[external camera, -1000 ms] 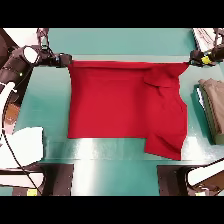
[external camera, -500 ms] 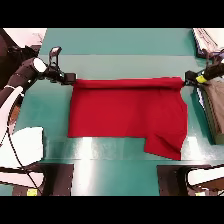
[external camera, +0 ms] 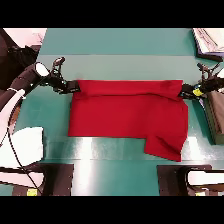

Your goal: Fold the shirts.

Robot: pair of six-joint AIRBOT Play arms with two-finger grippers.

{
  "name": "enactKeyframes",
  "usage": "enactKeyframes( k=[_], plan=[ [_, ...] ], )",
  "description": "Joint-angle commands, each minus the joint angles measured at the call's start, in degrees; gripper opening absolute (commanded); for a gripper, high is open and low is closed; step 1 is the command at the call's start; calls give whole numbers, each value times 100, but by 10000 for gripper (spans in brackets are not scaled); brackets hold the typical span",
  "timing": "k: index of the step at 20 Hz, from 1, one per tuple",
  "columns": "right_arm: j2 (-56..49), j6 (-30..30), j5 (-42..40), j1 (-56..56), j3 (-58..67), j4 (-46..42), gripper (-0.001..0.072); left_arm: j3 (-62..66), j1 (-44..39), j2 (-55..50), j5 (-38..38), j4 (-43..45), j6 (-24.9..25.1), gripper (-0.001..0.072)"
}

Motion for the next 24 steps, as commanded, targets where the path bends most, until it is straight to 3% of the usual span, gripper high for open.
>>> enactKeyframes(
  k=[1, 5, 9, 10, 11, 12, 16, 19, 24],
  plan=[
    [96, -9, 828, -70, 109, 0, 334, 61, 164, 129, -632, -35, -103, 588],
    [798, -546, 1722, -345, -118, 210, 306, -232, 787, 1025, -1366, -24, -20, 588],
    [1703, -767, 1401, -675, -922, 935, 306, -1862, 1165, 2297, -1475, -76, 173, 587],
    [1884, -780, 1311, -728, -1093, 1034, 304, -2358, 1222, 2542, -1480, -144, 219, 570],
    [2031, -807, 1248, -765, -1231, 1110, 304, -2848, 1279, 2752, -1484, -254, 282, 439],
    [2164, -820, 1209, -778, -1351, 1178, 304, -3318, 1307, 2922, -1478, -374, 404, 407],
    [2363, -820, 1224, -774, -1394, 1235, 304, -4304, 1314, 3056, -1416, -793, 544, 408],
    [2365, -820, 1303, -774, -1394, 1244, 304, -4507, 1314, 3053, -1373, -1303, 813, 408],
    [2363, -820, 1333, -767, -1394, 1370, 304, -4662, 1311, 3053, -944, -1397, 765, 408]
  ],
)
